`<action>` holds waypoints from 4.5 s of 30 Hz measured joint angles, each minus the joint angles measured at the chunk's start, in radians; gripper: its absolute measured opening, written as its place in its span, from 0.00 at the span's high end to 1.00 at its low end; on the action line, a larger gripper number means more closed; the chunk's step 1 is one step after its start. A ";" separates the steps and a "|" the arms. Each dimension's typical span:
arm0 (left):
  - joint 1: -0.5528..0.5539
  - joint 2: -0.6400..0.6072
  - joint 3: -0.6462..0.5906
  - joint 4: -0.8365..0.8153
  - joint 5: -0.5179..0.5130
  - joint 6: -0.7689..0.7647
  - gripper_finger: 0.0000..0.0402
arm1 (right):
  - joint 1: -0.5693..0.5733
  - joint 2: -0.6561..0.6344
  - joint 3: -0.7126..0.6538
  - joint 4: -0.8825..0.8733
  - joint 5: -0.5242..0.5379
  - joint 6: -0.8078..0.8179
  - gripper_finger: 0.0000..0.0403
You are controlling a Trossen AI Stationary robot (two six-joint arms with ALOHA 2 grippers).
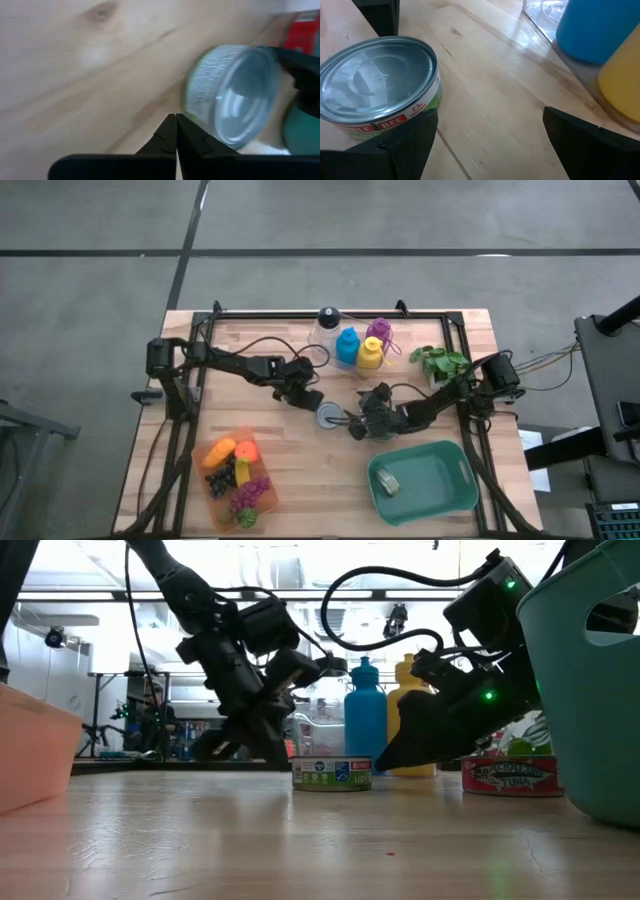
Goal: Pick & Place Food Item
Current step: Put the green tuna can into the green bin
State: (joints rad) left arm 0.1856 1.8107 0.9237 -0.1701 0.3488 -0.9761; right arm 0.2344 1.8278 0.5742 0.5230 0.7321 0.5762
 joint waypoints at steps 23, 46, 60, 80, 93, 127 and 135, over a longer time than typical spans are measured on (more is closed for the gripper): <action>0.000 0.000 0.000 0.069 0.036 -0.001 1.00 | -0.003 -0.006 0.000 -0.014 -0.150 -0.125 0.11; 0.000 0.000 0.000 0.065 0.035 -0.001 1.00 | -0.061 -0.001 0.059 -0.104 -0.210 -0.240 0.11; 0.000 0.000 0.000 0.065 0.031 -0.001 1.00 | -0.060 0.000 0.090 -0.104 -0.162 -0.592 0.11; 0.001 0.000 0.007 0.067 0.028 -0.025 1.00 | -0.060 0.001 0.116 -0.111 -0.200 -0.659 0.11; 0.001 -0.001 0.013 0.075 0.041 -0.028 1.00 | -0.060 0.006 0.118 -0.105 -0.222 -0.654 0.11; -0.005 -0.003 0.139 0.084 0.124 0.018 1.00 | -0.062 0.008 0.167 -0.095 -0.236 -0.626 0.11; -0.021 0.000 0.138 0.070 0.122 0.018 1.00 | -0.063 0.005 0.179 -0.101 -0.233 -0.626 0.11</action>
State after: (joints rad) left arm 0.1648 1.8111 1.0615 -0.1005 0.4709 -0.9581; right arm 0.1719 1.8332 0.7532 0.4225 0.4993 -0.0498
